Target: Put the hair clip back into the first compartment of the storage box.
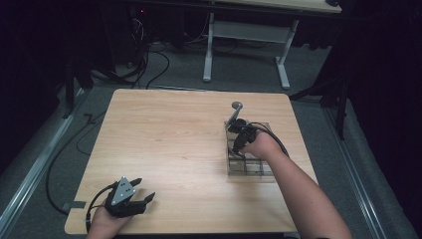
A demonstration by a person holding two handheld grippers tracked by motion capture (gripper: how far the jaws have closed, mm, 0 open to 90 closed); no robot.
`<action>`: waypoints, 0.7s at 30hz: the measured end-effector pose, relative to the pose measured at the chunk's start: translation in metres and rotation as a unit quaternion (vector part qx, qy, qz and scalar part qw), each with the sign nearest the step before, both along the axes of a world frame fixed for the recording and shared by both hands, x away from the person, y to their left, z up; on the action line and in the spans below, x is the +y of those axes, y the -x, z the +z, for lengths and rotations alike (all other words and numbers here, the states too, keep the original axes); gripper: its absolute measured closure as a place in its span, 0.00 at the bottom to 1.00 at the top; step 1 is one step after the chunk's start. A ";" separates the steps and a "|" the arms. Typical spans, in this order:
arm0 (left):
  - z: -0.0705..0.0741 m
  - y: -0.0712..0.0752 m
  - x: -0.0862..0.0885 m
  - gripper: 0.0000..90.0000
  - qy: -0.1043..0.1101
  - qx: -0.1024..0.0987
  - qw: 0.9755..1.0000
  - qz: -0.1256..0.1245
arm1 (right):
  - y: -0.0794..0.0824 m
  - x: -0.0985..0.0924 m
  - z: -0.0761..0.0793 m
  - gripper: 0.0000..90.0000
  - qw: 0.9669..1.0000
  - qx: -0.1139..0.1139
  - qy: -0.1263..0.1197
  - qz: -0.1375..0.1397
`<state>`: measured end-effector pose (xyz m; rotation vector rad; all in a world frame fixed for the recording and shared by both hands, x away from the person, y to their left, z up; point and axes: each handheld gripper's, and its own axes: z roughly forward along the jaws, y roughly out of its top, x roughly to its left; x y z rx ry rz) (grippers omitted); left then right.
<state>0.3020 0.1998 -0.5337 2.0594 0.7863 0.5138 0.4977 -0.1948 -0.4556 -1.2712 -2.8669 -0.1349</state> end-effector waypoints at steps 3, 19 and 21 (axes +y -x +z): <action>0.000 0.000 0.001 0.34 0.003 0.002 1.000 0.001 | 0.006 -0.004 0.006 0.82 1.000 -0.002 -0.003 0.000; 0.000 0.000 0.000 0.34 0.002 0.001 1.000 0.003 | 0.051 -0.028 0.027 0.91 1.000 -0.010 -0.003 -0.017; 0.000 0.000 0.000 0.34 0.002 0.000 1.000 0.003 | 0.056 -0.030 0.030 0.91 1.000 -0.010 -0.004 -0.023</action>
